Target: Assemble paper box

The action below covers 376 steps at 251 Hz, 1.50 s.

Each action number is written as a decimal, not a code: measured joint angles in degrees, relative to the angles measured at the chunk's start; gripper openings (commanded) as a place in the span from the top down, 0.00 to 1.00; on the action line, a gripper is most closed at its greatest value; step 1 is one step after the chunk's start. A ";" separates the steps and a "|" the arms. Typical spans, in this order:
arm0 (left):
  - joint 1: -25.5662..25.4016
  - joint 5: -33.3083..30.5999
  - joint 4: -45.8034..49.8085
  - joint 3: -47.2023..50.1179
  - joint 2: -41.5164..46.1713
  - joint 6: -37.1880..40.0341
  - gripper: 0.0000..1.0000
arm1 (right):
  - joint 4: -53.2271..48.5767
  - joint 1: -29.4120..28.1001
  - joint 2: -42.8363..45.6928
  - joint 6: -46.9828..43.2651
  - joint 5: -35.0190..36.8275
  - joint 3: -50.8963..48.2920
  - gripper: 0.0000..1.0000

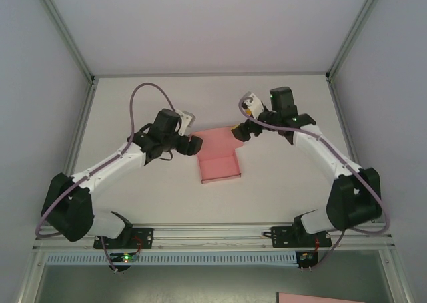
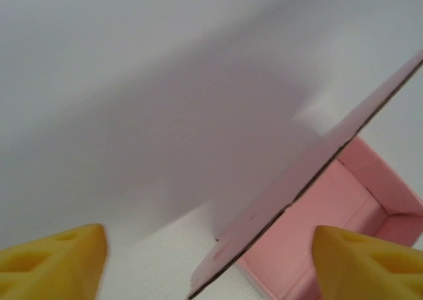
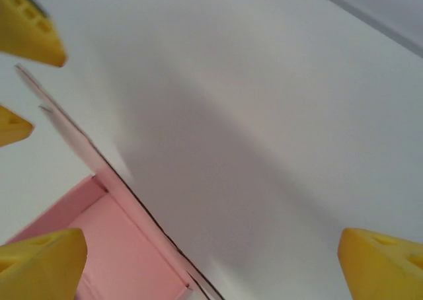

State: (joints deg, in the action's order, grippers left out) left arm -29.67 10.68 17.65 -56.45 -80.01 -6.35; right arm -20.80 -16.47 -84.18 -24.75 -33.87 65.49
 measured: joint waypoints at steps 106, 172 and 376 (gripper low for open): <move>0.00 5.86 5.97 -5.64 -8.04 11.13 0.64 | -18.51 -0.02 -13.57 -15.69 -1.46 10.86 0.46; 0.00 7.52 8.02 -8.15 -10.38 13.70 0.81 | -21.16 -0.02 -14.53 -17.44 0.46 11.65 0.67; -2.19 -11.63 7.41 -15.28 -13.46 -3.30 0.93 | 7.80 -8.98 -1.44 20.33 19.58 -6.47 1.00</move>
State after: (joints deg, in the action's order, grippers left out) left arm -31.86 -0.95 25.06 -71.72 -93.47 -9.65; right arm -12.99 -25.45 -85.62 -4.43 -14.28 59.02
